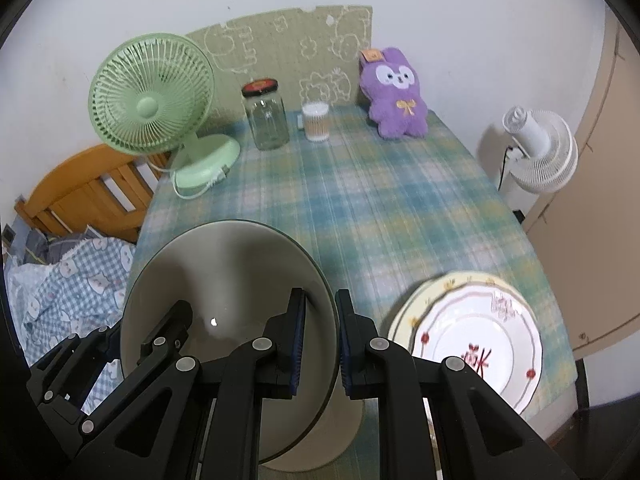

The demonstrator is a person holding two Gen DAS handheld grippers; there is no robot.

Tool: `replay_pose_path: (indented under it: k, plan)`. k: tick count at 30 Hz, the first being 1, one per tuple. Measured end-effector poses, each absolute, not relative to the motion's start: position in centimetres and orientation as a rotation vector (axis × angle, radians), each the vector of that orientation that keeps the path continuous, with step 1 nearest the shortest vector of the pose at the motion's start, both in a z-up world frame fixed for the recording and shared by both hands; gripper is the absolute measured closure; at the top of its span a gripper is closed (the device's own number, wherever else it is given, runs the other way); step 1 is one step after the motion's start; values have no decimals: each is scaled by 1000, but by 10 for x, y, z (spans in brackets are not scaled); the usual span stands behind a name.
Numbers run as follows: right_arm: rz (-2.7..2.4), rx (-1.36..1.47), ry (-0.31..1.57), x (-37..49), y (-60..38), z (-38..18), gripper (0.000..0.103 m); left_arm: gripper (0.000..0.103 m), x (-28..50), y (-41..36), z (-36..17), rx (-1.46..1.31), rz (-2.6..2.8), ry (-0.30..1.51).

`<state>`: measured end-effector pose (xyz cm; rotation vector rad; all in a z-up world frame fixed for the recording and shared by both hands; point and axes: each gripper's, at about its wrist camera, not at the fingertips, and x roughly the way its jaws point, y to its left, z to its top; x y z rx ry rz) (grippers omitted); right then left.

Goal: Organize plates and bowls
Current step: 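Carry the gripped bowl with both grippers toward the plate stack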

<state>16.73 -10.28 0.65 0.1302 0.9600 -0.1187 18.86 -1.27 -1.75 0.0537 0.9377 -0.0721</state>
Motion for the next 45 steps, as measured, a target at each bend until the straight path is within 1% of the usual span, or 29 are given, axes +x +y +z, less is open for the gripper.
replay_pose_path:
  k: [10, 24, 32, 41, 43, 44, 45]
  plan:
    - [-145, 155, 1028, 150, -107, -27, 85, 80, 174, -16, -48, 73, -93, 1007]
    - [-189, 182, 1103, 143, -116, -57, 85, 80, 168, -25, -76, 98, -133, 1086]
    - [-204, 177, 1128, 146, -117, -68, 85, 80, 171, -24, -88, 93, -145, 1124]
    - [-208, 161, 1136, 148, -115, -70, 85, 80, 174, -24, -89, 95, -148, 1118]
    - [-204, 152, 1145, 148, -115, -70, 85, 80, 173, -24, -89, 100, -154, 1118]
    - [-201, 151, 1146, 148, -115, -69, 85, 78, 173, -23, -89, 97, -160, 1121]
    - [-193, 150, 1151, 149, -115, -68, 85, 73, 174, -23, -89, 92, -168, 1125]
